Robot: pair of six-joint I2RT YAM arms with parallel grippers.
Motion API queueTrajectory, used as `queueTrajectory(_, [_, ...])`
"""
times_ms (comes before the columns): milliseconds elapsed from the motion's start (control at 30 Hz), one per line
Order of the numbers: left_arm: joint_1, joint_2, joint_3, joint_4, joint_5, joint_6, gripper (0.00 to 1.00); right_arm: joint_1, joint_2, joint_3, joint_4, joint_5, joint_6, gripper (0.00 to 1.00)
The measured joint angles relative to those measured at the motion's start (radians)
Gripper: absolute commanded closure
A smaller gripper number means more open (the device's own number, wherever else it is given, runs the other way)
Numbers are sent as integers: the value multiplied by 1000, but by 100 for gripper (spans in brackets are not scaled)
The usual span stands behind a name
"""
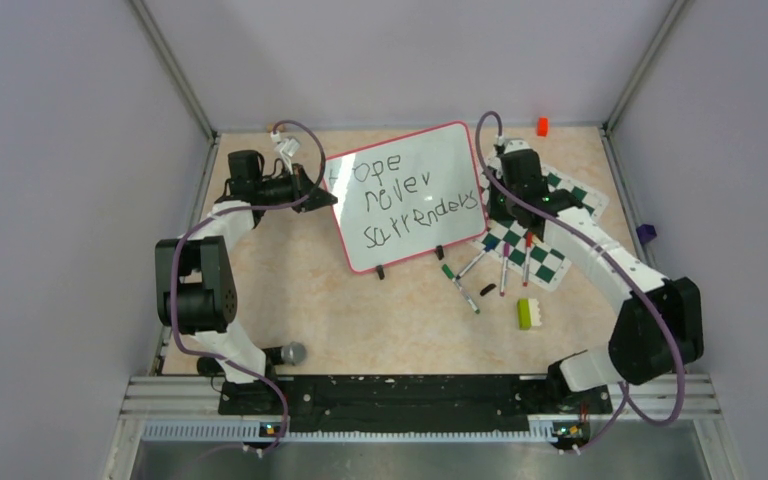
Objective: Write a sentence on the whiteboard
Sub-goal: Write a sentence on the whiteboard, then pick up the pen cap from the center of the board.
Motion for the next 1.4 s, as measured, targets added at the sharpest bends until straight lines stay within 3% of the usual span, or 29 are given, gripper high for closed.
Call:
queueTrajectory(100, [0, 0, 0, 0, 0, 1, 93, 0, -55, 0, -7, 1, 2, 100])
queueTrajectory(167, [0, 0, 0, 0, 0, 2, 77, 0, -89, 0, -13, 0, 3, 100])
queueTrajectory(200, [0, -1, 0, 0, 0, 3, 63, 0, -100, 0, -16, -4, 3, 100])
queueTrajectory(233, [0, -3, -2, 2, -7, 13, 30, 0, -109, 0, -19, -8, 4, 100])
queueTrajectory(267, [-3, -7, -9, 9, -36, 34, 6, 0, -116, 0, -21, -13, 7, 100])
queueTrajectory(300, [-5, -11, -18, 13, -63, 58, 2, 0, -122, 0, -23, -20, 8, 100])
queueTrajectory(600, [-2, -76, -149, 14, -207, 84, 1, 0, -154, 0, -64, -38, 6, 100])
queueTrajectory(767, [4, -219, -216, 37, -258, 88, 5, 0, -157, 4, -90, -46, 6, 100])
queueTrajectory(867, [5, -325, -259, 53, -277, 76, 2, 0, -161, 21, -109, -54, 6, 100])
queueTrajectory(967, [5, -417, -280, 54, -288, 52, 10, 0, -180, 32, -117, -58, 7, 100])
queueTrajectory(1033, [5, -486, -296, 52, -307, 28, 2, 0, -206, 33, -117, -62, 10, 100])
queueTrajectory(1100, [5, -560, -320, 44, -342, 6, 1, 0, -231, 33, -118, -67, 17, 100])
queueTrajectory(1233, [5, -740, -391, 17, -512, -98, 1, 0, -294, 33, -114, -89, 37, 100])
queueTrajectory(1333, [6, -827, -429, -51, -796, -269, 3, 0, -326, 33, -113, -108, 54, 100])
queueTrajectory(1400, [14, -856, -460, -91, -904, -351, 12, 0, -341, 33, -117, -119, 62, 100])
